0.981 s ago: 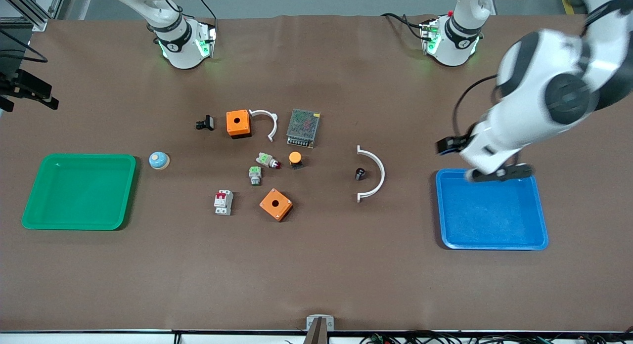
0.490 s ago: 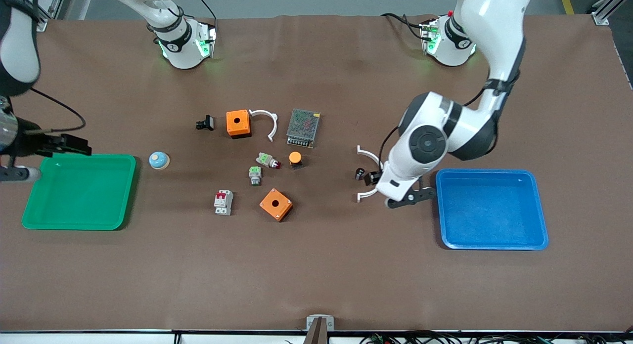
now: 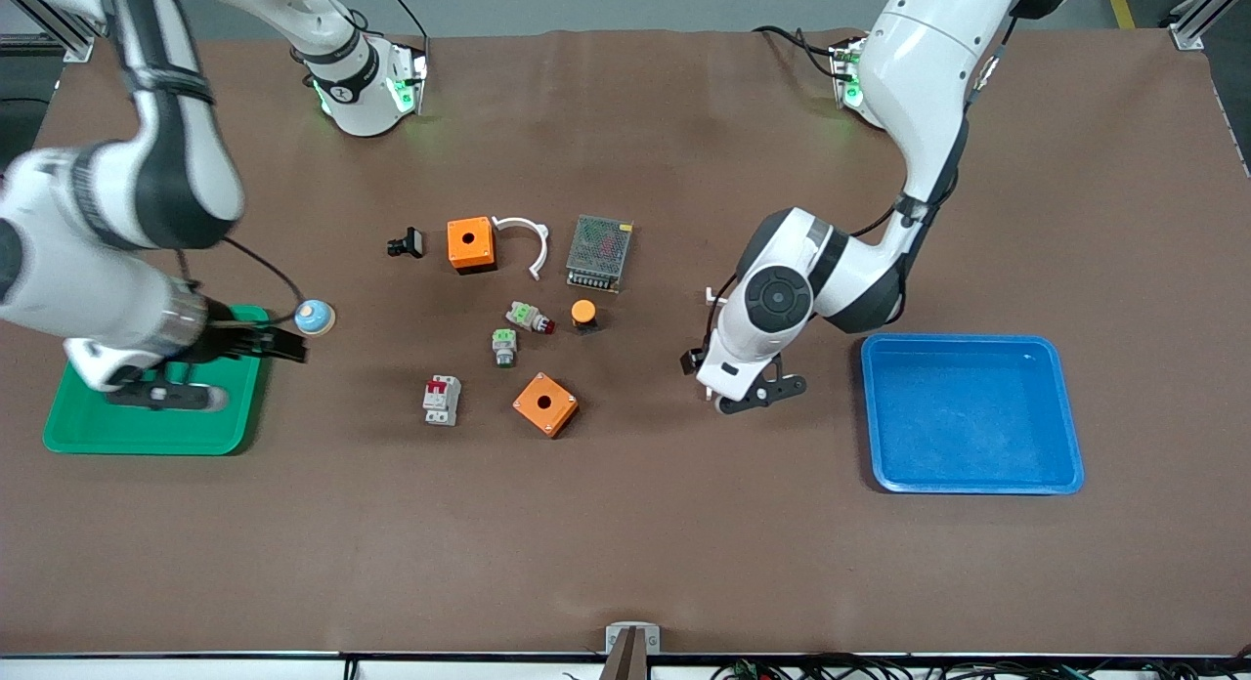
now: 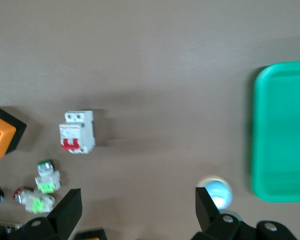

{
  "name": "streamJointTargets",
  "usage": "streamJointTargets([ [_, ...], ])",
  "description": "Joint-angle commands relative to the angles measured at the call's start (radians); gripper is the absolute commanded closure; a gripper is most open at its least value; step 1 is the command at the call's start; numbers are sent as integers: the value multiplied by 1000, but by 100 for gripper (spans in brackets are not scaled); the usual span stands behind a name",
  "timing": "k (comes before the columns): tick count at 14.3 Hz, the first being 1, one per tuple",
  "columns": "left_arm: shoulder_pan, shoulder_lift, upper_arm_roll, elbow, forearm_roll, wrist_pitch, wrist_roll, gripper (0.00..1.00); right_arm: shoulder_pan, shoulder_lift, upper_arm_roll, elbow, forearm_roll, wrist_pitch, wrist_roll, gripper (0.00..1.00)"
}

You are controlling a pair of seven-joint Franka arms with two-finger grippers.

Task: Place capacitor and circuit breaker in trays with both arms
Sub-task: 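Lower the left gripper onto the capacitor while the right gripper reaches the breaker, then close the left gripper on the capacitor while the right gripper grasps the breaker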

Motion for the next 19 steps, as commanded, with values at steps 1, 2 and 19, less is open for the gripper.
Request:
streamJointTargets([
  [1,-26,11,7,-1,3,5,-15,1,108,69,-9,-33,20,110,122,0],
  [2,-33,11,7,-25,3,28,-15,2,131,99,-9,-33,22,151,154,0],
  [19,-40,5,5,-118,1,87,-15,85,218,340,-10,-32,11,486,189,21],
])
